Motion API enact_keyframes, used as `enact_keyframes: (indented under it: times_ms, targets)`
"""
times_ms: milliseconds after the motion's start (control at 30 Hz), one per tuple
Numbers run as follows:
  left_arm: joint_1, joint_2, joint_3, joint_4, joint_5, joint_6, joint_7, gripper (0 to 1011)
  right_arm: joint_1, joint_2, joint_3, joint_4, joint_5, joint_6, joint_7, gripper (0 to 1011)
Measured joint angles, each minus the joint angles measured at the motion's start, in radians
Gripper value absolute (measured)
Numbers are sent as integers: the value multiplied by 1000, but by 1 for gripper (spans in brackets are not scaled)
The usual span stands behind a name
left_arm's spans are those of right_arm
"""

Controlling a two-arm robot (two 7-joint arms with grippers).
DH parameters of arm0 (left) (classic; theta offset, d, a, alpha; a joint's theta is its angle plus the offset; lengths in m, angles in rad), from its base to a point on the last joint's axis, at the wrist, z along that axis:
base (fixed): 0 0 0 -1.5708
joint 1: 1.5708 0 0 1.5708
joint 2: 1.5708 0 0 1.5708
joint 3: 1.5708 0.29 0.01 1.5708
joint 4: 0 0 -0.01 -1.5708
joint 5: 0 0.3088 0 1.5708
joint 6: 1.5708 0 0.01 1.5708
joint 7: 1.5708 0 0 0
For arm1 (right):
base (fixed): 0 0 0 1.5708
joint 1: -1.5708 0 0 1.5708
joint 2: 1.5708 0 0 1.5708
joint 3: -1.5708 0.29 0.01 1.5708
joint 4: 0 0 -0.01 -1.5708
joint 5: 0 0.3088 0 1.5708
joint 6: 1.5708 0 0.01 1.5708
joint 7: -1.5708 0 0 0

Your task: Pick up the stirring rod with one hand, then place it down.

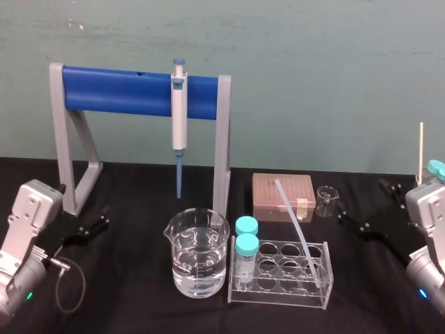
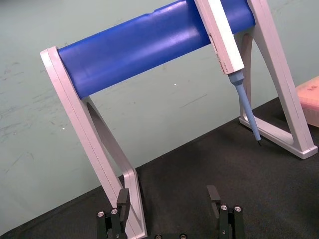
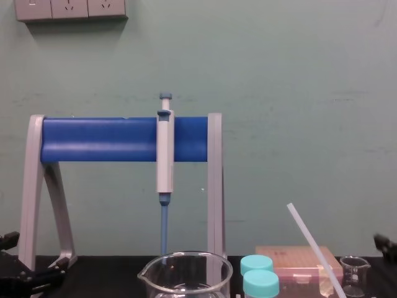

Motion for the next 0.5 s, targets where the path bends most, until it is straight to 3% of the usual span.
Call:
enact_keyframes:
  times_ms: [267,500]
  targets:
    - [0,0,0,0,0,0,0,1000,-21,-4,13,-62,-22,-162,57,1003]
    - [0,0,0,0,0,0,0,1000,-8,-20,1,-70,-8,-246,140,1003]
